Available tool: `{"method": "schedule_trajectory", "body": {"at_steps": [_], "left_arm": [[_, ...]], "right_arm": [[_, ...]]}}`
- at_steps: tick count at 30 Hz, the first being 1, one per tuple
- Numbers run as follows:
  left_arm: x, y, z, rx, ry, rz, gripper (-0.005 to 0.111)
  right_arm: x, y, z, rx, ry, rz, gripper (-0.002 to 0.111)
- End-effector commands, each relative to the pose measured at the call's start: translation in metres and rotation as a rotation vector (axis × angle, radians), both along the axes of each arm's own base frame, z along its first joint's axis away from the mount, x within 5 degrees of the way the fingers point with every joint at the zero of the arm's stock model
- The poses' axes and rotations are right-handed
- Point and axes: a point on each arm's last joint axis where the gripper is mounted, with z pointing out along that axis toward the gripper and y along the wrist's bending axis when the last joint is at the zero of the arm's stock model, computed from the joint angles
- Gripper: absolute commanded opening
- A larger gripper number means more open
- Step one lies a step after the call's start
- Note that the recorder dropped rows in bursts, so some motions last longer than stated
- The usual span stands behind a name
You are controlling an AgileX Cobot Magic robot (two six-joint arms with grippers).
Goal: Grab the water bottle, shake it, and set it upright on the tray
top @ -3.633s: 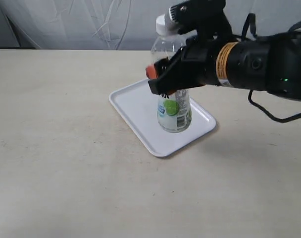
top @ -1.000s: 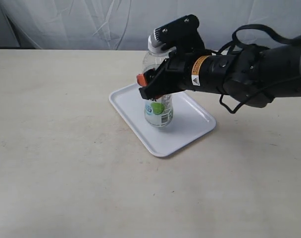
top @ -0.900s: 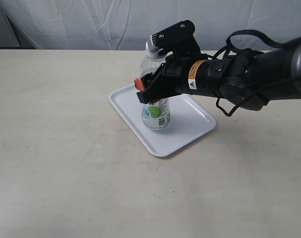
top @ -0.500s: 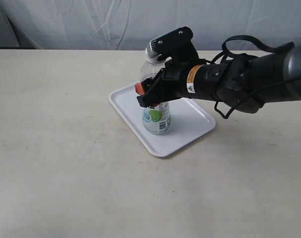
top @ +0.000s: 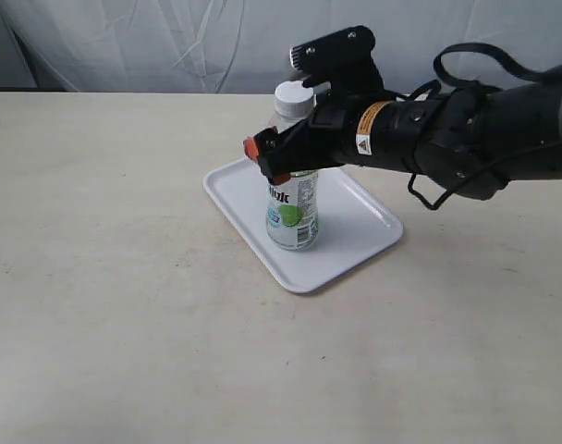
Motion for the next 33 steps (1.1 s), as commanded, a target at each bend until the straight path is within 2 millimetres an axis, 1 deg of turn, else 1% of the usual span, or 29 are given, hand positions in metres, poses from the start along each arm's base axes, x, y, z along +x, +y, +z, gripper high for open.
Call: {"method": "schedule_trajectory", "body": {"at_steps": [1, 5, 7, 8, 9, 11, 12, 15, 17, 20, 23, 25, 28, 31, 33], "left_arm": [[0.0, 0.0, -0.001, -0.003, -0.001, 0.002, 0.0], [0.0, 0.0, -0.001, -0.003, -0.001, 0.002, 0.0], [0.0, 0.0, -0.001, -0.003, -0.001, 0.002, 0.0], [0.0, 0.0, -0.001, -0.003, -0.001, 0.002, 0.0], [0.0, 0.0, -0.001, -0.003, -0.001, 0.002, 0.0], [0.0, 0.0, -0.001, -0.003, -0.001, 0.002, 0.0], [0.0, 0.0, -0.001, -0.003, -0.001, 0.002, 0.0], [0.0, 0.0, -0.001, -0.003, -0.001, 0.002, 0.0], [0.0, 0.0, -0.001, -0.003, -0.001, 0.002, 0.0], [0.0, 0.0, -0.001, -0.003, -0.001, 0.002, 0.0], [0.0, 0.0, -0.001, -0.003, -0.001, 0.002, 0.0], [0.0, 0.0, -0.001, -0.003, -0.001, 0.002, 0.0], [0.0, 0.0, -0.001, -0.003, -0.001, 0.002, 0.0], [0.0, 0.0, -0.001, -0.003, -0.001, 0.002, 0.0], [0.0, 0.0, -0.001, -0.003, -0.001, 0.002, 0.0]], "right_arm": [[-0.007, -0.009, 0.039, 0.061, -0.086, -0.004, 0.104], [-0.019, -0.024, 0.072, 0.064, -0.125, -0.039, 0.104], [-0.029, -0.036, 0.088, 0.031, -0.122, -0.078, 0.104], [-0.033, -0.043, 0.092, 0.004, -0.102, -0.108, 0.104], [-0.038, -0.051, 0.099, -0.022, -0.091, -0.137, 0.101], [-0.049, -0.066, 0.111, -0.063, -0.073, -0.185, 0.09], [-0.055, -0.073, 0.117, -0.076, -0.068, -0.207, 0.08], [-0.073, -0.091, 0.136, -0.041, -0.041, -0.258, 0.038], [-0.085, -0.101, 0.145, -0.002, -0.002, -0.286, 0.002], [-0.101, -0.113, 0.153, 0.01, 0.02, -0.288, 0.001], [-0.117, -0.122, 0.155, 0.057, 0.039, -0.264, 0.001], [-0.131, -0.128, 0.153, 0.106, 0.055, -0.234, 0.001], [-0.149, -0.139, 0.143, 0.142, 0.105, -0.229, 0.001], [-0.16, -0.147, 0.136, 0.107, 0.167, -0.236, 0.001], [-0.166, -0.151, 0.135, 0.087, 0.192, -0.24, 0.001]]}}
